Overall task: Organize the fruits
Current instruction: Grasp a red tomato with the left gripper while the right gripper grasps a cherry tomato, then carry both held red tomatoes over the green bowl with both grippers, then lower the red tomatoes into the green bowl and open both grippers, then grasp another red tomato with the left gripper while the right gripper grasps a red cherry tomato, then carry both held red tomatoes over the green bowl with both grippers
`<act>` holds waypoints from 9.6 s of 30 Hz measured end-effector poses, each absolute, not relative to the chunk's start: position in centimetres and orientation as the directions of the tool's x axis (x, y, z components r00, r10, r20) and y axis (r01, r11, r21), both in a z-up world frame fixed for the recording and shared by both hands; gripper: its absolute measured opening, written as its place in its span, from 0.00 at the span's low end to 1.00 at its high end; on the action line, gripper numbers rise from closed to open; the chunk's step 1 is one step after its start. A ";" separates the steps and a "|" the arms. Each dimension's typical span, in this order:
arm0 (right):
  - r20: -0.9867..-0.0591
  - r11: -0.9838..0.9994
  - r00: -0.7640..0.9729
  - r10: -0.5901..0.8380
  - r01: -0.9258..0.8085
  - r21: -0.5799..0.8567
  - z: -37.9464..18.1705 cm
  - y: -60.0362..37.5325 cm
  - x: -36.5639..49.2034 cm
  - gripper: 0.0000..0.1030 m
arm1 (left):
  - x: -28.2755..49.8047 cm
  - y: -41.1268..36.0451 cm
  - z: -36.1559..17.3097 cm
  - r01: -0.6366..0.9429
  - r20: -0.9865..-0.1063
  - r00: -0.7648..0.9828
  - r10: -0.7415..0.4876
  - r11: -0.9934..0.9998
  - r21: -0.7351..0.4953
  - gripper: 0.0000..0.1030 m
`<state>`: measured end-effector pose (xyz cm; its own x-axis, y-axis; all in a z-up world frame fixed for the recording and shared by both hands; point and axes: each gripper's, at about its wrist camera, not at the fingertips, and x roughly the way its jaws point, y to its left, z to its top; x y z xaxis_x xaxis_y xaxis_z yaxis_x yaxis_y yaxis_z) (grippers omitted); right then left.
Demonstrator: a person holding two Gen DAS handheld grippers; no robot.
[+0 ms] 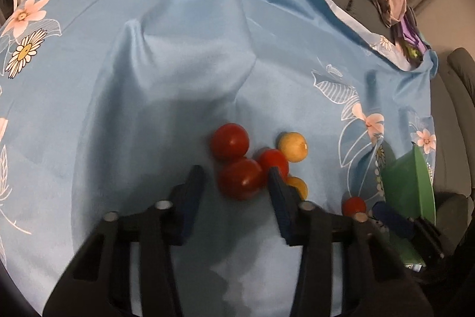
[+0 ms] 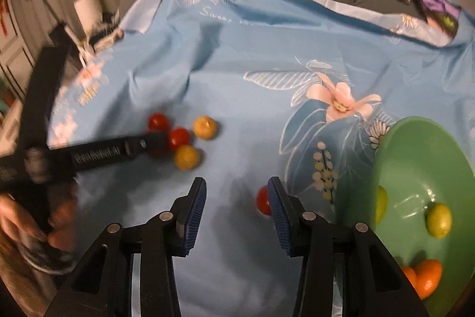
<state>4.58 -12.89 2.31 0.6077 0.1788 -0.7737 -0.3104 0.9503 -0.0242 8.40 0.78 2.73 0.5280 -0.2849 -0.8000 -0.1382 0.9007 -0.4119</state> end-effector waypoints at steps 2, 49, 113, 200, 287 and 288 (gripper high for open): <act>-0.781 0.954 0.614 0.114 -0.288 -0.087 1.7 -12.5 4.8 0.44 | 8.4 0.5 2.6 -0.135 -0.800 0.529 -0.282 0.903 -0.407 0.29; -0.652 0.890 0.611 0.449 -0.367 0.269 6.0 -15.5 2.0 0.27 | 0.6 -4.6 11.4 -0.045 -0.677 0.717 -0.164 0.959 -0.279 0.29; -0.698 0.968 0.711 0.084 0.109 0.228 5.9 -33.0 0.8 0.28 | 3.2 -23.7 8.3 0.384 -0.690 0.568 -0.449 0.886 -0.261 0.29; -0.843 0.860 0.425 0.329 -0.504 0.082 -0.4 -5.2 11.3 0.43 | 5.1 4.4 6.7 -0.324 -0.775 0.628 -0.074 0.880 -0.347 0.27; -0.465 0.930 0.813 0.350 -0.240 0.279 12.0 -22.0 -0.6 0.27 | 0.7 -12.2 14.3 0.153 -0.620 0.730 -0.289 0.952 -0.264 0.28; -0.461 0.929 0.816 0.349 -0.236 0.286 12.1 -22.3 -0.7 0.27 | 1.0 -12.7 14.4 0.155 -0.618 0.733 -0.283 0.955 -0.253 0.28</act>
